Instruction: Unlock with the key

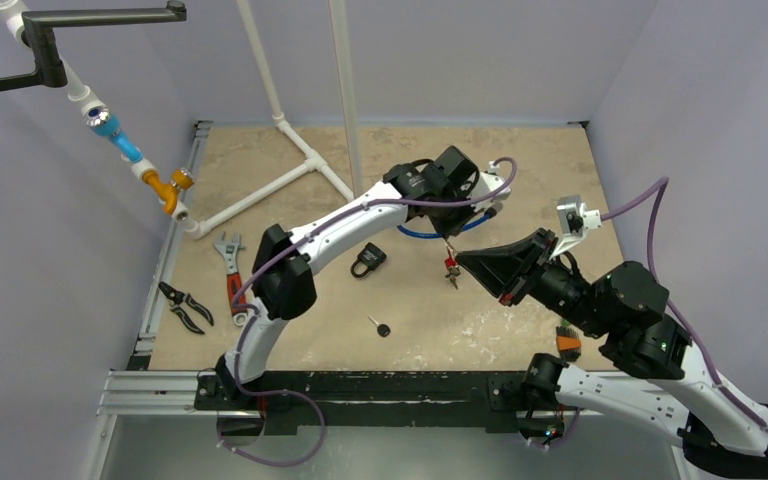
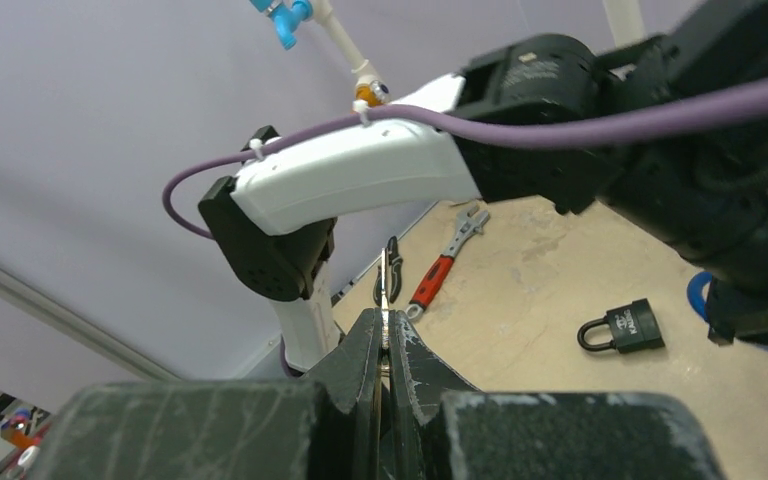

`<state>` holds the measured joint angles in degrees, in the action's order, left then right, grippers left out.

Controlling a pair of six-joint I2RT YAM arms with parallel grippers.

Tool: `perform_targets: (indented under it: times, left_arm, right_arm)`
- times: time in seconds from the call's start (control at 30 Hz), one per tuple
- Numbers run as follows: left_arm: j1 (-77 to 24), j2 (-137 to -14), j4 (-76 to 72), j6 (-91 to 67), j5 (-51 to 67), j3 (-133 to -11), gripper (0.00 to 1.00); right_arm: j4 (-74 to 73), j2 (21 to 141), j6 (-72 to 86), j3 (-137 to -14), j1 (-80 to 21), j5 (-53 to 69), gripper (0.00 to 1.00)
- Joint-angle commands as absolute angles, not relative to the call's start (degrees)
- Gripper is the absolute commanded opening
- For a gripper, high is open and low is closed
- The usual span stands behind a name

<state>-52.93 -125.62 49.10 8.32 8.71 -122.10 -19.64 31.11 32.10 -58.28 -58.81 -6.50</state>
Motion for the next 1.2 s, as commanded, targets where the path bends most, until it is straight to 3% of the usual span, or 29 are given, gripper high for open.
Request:
perform_targets:
  times: [0.0, 0.53, 0.77, 0.93, 1.17]
  left_arm:
    - [-51.4, -118.8, 47.2, 13.5, 8.1, -125.9, 0.0]
    - [-49.7, -104.4, 39.4, 12.4, 10.6, -114.1, 0.0]
    - [-48.9, -95.2, 50.9, 20.0, 13.2, -110.3, 0.0]
    - [-47.9, -84.7, 56.9, 24.2, 16.2, -96.3, 0.0]
    - [-47.8, -70.4, 69.8, 39.1, 25.7, -86.3, 0.0]
  right_arm:
    - [-17.3, 30.7, 30.9, -60.7, -58.8, -6.3, 0.0]
    - [-16.6, 29.0, 30.6, -61.3, -58.8, -5.4, 0.0]
    - [-17.1, 28.7, 30.0, -62.2, -58.8, -5.8, 0.0]
    - [-18.3, 28.8, 29.2, -63.3, -58.8, -5.6, 0.0]
    - [-21.8, 29.8, 26.6, -64.1, -58.8, -8.8, 0.0]
